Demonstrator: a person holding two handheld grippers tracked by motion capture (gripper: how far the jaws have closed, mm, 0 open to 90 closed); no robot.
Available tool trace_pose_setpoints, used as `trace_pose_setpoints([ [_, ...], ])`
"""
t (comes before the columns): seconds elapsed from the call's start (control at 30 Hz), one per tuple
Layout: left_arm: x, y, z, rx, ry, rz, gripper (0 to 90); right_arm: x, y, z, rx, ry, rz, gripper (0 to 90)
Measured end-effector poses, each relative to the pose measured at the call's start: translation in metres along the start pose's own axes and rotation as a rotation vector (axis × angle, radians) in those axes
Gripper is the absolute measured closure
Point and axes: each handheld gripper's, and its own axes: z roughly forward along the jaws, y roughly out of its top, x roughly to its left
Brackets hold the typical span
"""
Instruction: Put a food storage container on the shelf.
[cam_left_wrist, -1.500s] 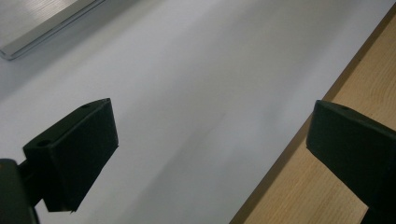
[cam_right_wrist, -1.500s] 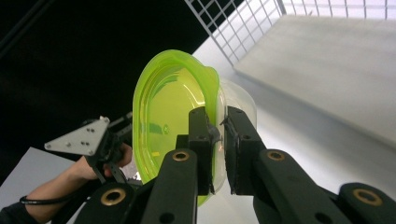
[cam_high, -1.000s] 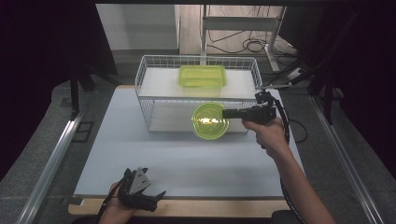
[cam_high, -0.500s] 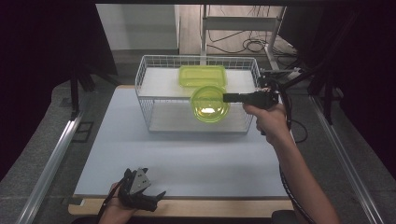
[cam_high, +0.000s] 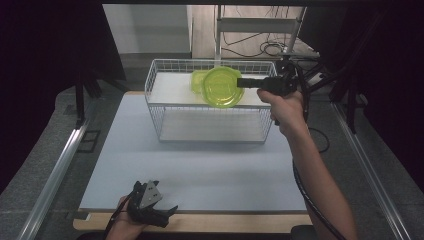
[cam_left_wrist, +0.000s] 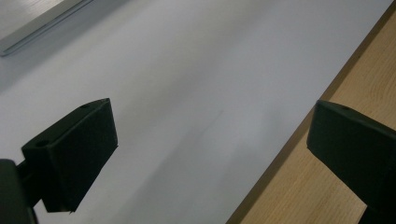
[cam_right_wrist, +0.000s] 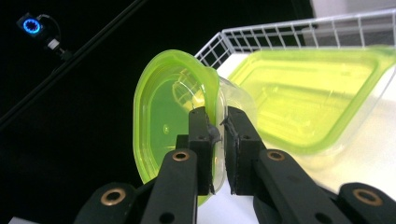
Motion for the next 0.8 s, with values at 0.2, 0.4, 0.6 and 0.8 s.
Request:
trace_pose_setpoints([
  [0.2, 0.001, 0.0, -0.001, -0.003, 0.003, -0.003, 1.6, 0.002, 0.013, 0.006, -0.028, -0.028, 0.007, 81.8],
  [0.4, 0.0, 0.0, 0.0, -0.001, -0.002, -0.002, 1.6, -0.002, 0.023, 0.013, -0.05, -0.087, 0.01, 81.8],
  [0.6, 0.001, -0.001, 0.0, 0.001, -0.004, -0.002, 1.6, -0.01, 0.025, 0.022, -0.054, -0.12, 0.027, 81.8],
  [0.8, 0.0, -0.001, 0.0, 0.003, -0.006, 0.0, 1.6, -0.014, 0.026, 0.03, -0.058, -0.133, 0.046, 81.7],
])
